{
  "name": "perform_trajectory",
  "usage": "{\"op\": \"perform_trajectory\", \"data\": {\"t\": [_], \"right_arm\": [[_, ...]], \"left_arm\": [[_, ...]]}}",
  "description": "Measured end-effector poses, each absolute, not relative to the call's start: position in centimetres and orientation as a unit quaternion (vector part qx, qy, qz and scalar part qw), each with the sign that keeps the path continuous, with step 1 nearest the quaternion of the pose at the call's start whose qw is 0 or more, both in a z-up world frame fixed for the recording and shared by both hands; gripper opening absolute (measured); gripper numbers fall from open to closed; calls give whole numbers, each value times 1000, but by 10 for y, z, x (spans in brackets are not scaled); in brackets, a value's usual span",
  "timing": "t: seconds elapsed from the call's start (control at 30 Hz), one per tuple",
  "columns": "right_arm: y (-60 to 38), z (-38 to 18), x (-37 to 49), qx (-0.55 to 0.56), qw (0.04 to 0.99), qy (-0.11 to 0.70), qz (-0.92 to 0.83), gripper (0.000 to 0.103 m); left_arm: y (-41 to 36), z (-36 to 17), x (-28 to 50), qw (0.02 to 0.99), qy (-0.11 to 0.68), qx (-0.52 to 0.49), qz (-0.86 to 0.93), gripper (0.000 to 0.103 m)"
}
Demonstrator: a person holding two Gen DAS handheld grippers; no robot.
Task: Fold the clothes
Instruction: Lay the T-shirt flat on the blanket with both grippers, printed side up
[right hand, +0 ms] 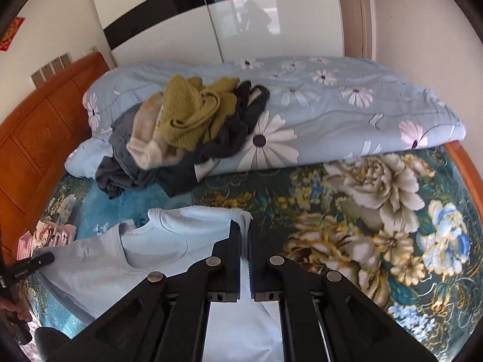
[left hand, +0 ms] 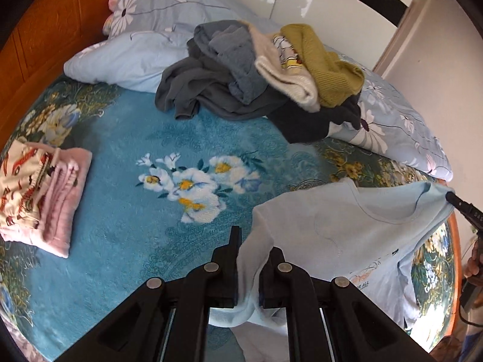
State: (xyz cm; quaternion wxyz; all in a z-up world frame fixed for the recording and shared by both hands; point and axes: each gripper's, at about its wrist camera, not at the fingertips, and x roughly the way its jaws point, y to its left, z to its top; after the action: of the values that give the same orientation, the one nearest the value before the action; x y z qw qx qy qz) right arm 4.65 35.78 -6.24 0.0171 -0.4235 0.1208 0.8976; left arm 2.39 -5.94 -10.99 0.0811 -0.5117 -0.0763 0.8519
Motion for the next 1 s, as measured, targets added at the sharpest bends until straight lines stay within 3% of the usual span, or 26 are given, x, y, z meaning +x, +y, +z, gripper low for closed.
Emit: {"op": "perform_trajectory", "data": {"t": [0.27, 0.6, 0.77, 0.83, 0.87, 0.9, 0.93, 0.97, 1.0], "right_arm": [[344, -78, -9, -425, 58, 84, 899, 4], [364, -165, -30, -515, 110, 139, 839, 4], [364, -183, -32, -534, 116, 147, 824, 4], [362, -181, -35, -531, 115, 150, 826, 4], [361, -178, -37, -528, 115, 150, 828, 5], [360, -176, -38, -526, 115, 147, 830, 7], [359, -174, -39, -525, 116, 143, 831, 16], [357, -172, -40, -524, 117, 139, 832, 36], [356, -169, -39, -523, 116, 135, 834, 44]], "left_arm": [[-42, -92, -26, 92, -19, -491, 866, 9], [-47, -196, -53, 49, -46, -592, 803, 10], [-58, -208, -60, 55, -91, -607, 788, 12], [-63, -202, -63, 62, -112, -606, 785, 24], [-67, -197, -63, 61, -122, -601, 788, 38], [-71, -193, -62, 61, -132, -595, 790, 47], [-76, -188, -60, 60, -143, -586, 796, 56], [-80, -183, -56, 59, -151, -577, 801, 57], [-83, -180, -49, 56, -153, -574, 803, 57]]}}
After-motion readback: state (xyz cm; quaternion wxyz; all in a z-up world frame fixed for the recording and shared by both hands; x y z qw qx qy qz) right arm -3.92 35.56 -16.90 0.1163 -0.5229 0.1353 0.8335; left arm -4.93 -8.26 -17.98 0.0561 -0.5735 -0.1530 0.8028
